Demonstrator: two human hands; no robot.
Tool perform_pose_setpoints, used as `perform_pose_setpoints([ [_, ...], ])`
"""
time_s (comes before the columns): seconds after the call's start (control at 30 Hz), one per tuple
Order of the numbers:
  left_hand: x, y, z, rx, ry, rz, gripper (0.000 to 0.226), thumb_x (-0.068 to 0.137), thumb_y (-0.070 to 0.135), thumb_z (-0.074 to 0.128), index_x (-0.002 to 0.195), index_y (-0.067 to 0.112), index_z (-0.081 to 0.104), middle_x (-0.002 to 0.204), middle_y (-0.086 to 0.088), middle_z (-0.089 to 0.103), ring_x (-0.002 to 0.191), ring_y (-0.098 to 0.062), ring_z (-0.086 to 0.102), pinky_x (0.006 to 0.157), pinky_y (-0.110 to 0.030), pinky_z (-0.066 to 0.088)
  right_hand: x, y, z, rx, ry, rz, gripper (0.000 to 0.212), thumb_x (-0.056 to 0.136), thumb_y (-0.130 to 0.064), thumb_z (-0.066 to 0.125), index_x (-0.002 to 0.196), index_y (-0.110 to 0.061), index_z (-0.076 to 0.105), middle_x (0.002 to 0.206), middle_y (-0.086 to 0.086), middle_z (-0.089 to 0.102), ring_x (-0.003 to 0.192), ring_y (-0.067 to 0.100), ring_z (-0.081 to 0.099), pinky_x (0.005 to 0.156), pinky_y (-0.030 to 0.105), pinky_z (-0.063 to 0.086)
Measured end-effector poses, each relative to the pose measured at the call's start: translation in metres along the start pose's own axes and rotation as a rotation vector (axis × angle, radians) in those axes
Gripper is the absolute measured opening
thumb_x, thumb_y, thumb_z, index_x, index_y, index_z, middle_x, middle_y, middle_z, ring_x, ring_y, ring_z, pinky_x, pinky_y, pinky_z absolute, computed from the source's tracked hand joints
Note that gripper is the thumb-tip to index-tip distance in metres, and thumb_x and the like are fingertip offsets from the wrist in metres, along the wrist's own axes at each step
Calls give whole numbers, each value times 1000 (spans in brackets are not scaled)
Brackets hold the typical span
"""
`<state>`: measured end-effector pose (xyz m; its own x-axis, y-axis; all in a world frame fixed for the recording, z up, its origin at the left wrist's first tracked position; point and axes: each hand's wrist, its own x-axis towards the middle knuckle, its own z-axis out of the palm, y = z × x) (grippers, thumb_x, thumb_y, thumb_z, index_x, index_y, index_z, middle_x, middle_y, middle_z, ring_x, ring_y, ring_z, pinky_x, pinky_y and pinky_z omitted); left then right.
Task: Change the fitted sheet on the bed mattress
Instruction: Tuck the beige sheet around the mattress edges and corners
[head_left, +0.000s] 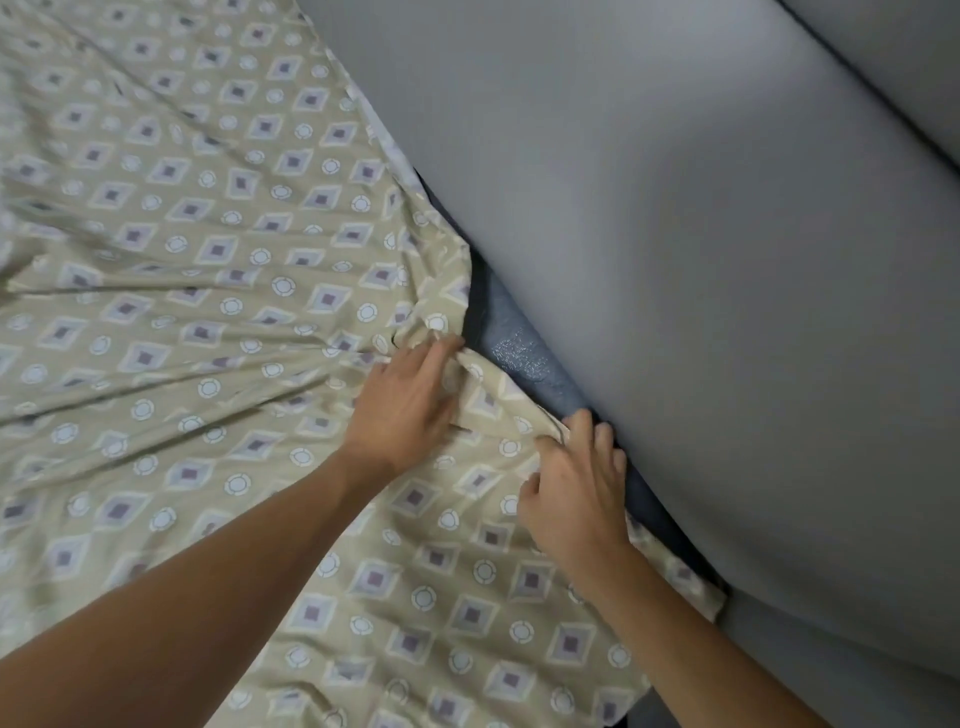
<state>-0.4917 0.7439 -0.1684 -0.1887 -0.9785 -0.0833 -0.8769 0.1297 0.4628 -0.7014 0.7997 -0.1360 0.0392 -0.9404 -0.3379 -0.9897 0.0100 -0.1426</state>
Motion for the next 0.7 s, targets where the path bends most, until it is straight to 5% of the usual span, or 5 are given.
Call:
perform_pose_setpoints([
  [0.17, -7, -4, 3, 193, 78, -44, 92, 81, 31, 73, 161, 28, 27, 143, -11, 44, 126, -32, 46, 99, -50, 44, -6, -15, -2, 81, 74, -163, 40, 78, -25, 71, 118, -27, 74, 155, 12, 37, 145, 35, 34, 119, 53, 33],
  [0.23, -3, -8, 6, 148, -36, -31, 94, 81, 34, 73, 162, 28, 26, 156, -10, 37, 141, -32, 39, 106, -53, 44, -2, -19, 4, 153, 79, -206, 39, 83, -22, 68, 122, -21, 71, 165, 11, 29, 154, 33, 25, 121, 53, 34],
  [0.33, -6, -12, 12, 246, -209, -26, 81, 81, 43, 69, 154, 28, 36, 158, -7, 38, 142, -32, 41, 104, -56, 48, 8, -14, 23, 189, -103, -229, 58, 89, -19, 60, 146, -19, 53, 173, 8, 14, 160, 28, 10, 124, 51, 30],
  [0.5, -31, -25, 10, 320, -118, -46, 51, 85, 41, 64, 132, 25, 54, 143, -12, 42, 126, -36, 47, 99, -58, 47, -12, -11, 45, 124, -201, -374, 73, 85, -20, 55, 155, -23, 34, 175, 5, 10, 162, 28, 5, 123, 50, 31],
  [0.7, -65, -45, 7, 331, -81, -9, 36, 93, 50, 56, 116, 24, 65, 138, -8, 49, 121, -33, 46, 87, -49, 48, -29, -26, 42, 131, -76, -414, 53, 88, -26, 53, 142, -26, 51, 137, -2, 52, 122, 25, 51, 93, 46, 50],
])
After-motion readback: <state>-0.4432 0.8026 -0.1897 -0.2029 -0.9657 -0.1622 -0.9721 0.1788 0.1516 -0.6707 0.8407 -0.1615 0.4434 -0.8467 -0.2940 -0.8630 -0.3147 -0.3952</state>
